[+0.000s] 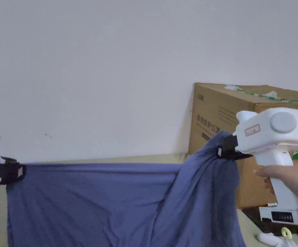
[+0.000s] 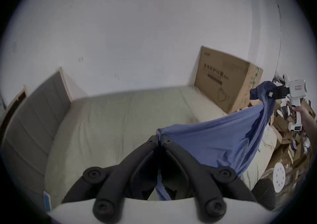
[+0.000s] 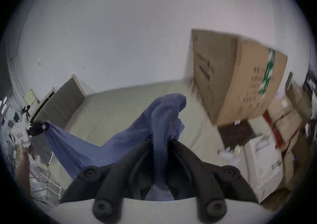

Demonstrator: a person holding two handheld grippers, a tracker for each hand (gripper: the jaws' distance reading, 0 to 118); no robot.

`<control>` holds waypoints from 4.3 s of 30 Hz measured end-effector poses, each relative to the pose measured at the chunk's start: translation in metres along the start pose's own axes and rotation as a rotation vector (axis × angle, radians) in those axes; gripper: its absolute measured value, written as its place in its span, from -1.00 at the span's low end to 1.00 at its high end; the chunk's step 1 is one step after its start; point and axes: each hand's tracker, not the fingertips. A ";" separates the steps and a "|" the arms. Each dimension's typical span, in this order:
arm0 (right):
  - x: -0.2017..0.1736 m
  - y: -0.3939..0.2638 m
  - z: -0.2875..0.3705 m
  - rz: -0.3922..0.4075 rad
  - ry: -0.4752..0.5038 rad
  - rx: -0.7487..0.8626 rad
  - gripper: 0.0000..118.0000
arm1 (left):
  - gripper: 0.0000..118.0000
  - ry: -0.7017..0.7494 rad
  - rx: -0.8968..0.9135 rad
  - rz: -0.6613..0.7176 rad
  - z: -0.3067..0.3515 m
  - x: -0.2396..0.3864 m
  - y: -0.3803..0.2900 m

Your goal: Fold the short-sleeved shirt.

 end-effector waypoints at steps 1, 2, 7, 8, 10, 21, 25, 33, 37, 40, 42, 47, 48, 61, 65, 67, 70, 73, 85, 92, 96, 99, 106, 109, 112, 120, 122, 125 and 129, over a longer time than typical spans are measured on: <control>-0.008 0.014 0.008 0.012 -0.010 0.029 -0.86 | -1.00 0.007 0.020 -0.001 0.004 -0.001 0.015; -0.017 0.030 0.014 0.032 -0.020 0.062 -0.86 | -1.00 0.013 0.036 0.006 0.007 -0.003 0.030; -0.055 0.098 0.025 0.131 -0.099 0.192 -0.86 | -1.00 0.096 0.105 -0.072 0.011 -0.005 0.089; -0.061 0.111 0.024 0.141 -0.112 0.219 -0.86 | -1.00 0.118 0.121 -0.088 0.008 -0.007 0.098; -0.074 0.132 0.019 0.179 -0.145 0.267 -0.86 | -1.00 0.152 0.165 -0.098 0.005 -0.009 0.114; -0.105 0.115 -0.079 0.257 -0.224 0.367 -0.86 | -1.00 0.250 0.173 -0.012 -0.073 -0.022 0.092; -0.082 0.014 -0.147 0.173 -0.212 0.165 -0.86 | -1.00 0.160 -0.012 0.069 -0.120 -0.017 0.004; -0.020 -0.236 -0.197 -0.030 -0.130 -0.277 -0.86 | -1.00 0.099 -0.370 0.130 -0.146 -0.003 -0.225; -0.008 -0.309 -0.152 -0.097 -0.070 -0.373 -0.86 | -1.00 0.077 -0.381 0.198 -0.093 0.003 -0.291; -0.002 -0.338 -0.113 -0.110 -0.037 -0.404 -0.86 | -1.00 0.062 -0.355 0.219 -0.036 0.011 -0.319; -0.005 -0.352 -0.079 -0.115 0.006 -0.409 -0.86 | -1.00 0.062 -0.327 0.224 0.002 0.014 -0.328; -0.022 -0.365 -0.003 -0.061 0.016 -0.349 -0.86 | -1.00 0.048 -0.237 0.207 0.083 0.029 -0.327; -0.024 -0.366 0.006 -0.059 0.021 -0.347 -0.86 | -1.00 0.053 -0.232 0.204 0.094 0.033 -0.324; -0.029 -0.374 -0.014 -0.173 -0.059 -0.483 0.69 | -0.44 -0.019 -0.405 0.370 0.041 0.016 -0.322; -0.030 -0.369 -0.017 -0.203 -0.064 -0.478 0.96 | 0.96 -0.010 -0.383 0.392 0.026 0.023 -0.321; -0.031 -0.358 -0.012 -0.209 -0.078 -0.440 0.96 | 0.96 -0.032 -0.342 0.414 0.026 0.024 -0.309; -0.039 -0.329 0.008 -0.156 -0.093 -0.284 0.96 | 0.96 -0.090 -0.262 0.459 0.033 0.031 -0.283; -0.056 -0.296 0.034 -0.121 -0.086 -0.055 0.96 | 0.96 -0.087 -0.108 0.409 0.044 0.044 -0.244; -0.084 -0.252 0.019 -0.171 0.100 0.326 -1.00 | -1.00 -0.081 0.215 0.238 0.033 0.073 -0.189; -0.076 -0.229 -0.028 -0.144 0.070 0.309 -1.00 | -1.00 -0.049 -0.063 0.217 -0.061 0.021 -0.128; -0.069 -0.226 -0.063 -0.143 0.116 0.241 -1.00 | -0.98 -0.122 -0.451 0.283 -0.176 -0.031 -0.120; -0.064 -0.230 -0.078 -0.172 0.113 0.233 -1.00 | 0.65 -0.017 -0.573 0.262 -0.245 -0.058 -0.135; -0.044 -0.247 -0.107 -0.253 0.076 0.115 -1.00 | 0.98 0.097 -0.676 0.286 -0.331 -0.091 -0.198; -0.036 -0.253 -0.113 -0.236 0.040 0.087 -1.00 | 0.97 0.051 -0.720 0.220 -0.344 -0.084 -0.220; -0.026 -0.253 -0.122 -0.242 0.018 0.060 -1.00 | 0.91 0.033 -0.654 0.052 -0.334 -0.075 -0.230; 0.018 -0.227 -0.168 -0.323 0.169 -0.032 -1.00 | -0.98 -0.087 -0.443 0.178 -0.258 -0.087 -0.204; 0.037 -0.212 -0.191 -0.345 0.122 -0.069 -1.00 | -0.98 -0.071 -0.396 0.197 -0.234 -0.094 -0.196; 0.061 -0.192 -0.237 -0.338 -0.017 -0.170 0.54 | -0.98 -0.085 -0.400 0.218 -0.199 -0.092 -0.185; 0.076 -0.188 -0.307 -0.320 -0.045 -0.392 0.92 | -0.98 -0.065 -0.415 0.188 -0.178 -0.096 -0.181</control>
